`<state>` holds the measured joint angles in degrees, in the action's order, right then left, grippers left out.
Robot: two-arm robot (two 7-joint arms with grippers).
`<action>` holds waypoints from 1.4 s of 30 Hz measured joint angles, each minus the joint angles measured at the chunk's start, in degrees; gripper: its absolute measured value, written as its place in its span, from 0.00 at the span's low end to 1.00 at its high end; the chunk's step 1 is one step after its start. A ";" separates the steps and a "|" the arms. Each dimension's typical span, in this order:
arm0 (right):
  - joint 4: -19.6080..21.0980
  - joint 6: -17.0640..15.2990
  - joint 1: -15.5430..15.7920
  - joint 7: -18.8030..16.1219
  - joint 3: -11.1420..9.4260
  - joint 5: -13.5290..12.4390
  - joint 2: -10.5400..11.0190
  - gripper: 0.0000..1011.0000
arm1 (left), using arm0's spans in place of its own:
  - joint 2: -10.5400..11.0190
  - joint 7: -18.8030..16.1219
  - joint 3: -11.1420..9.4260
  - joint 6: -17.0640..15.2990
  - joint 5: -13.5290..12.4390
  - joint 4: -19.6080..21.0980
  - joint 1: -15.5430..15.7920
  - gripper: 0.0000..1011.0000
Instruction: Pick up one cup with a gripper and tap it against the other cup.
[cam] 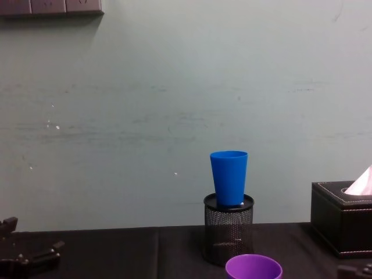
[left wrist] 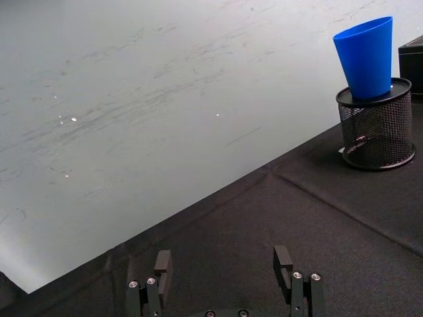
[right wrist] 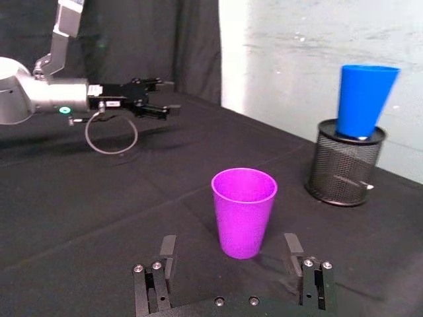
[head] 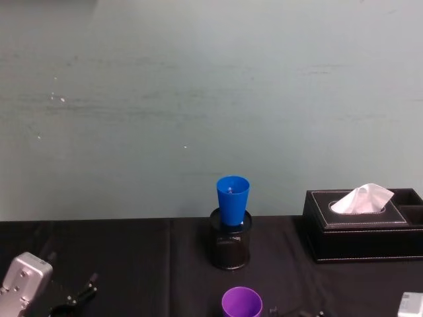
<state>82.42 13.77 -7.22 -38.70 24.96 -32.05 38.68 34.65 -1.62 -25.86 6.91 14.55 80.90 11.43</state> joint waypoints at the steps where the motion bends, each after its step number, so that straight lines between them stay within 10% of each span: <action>1: -0.54 -0.03 -0.45 -0.39 0.20 0.18 -0.38 0.99 | 0.00 0.00 0.00 0.00 0.00 0.00 0.00 0.99; 42: -24.81 3.23 -18.41 -11.07 5.43 4.89 -15.72 0.99 | 0.00 0.00 0.00 0.00 0.00 0.00 0.00 0.99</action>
<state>57.61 16.99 -25.63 -49.77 30.39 -27.17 22.97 34.65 -1.62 -25.86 6.91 14.55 80.90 11.43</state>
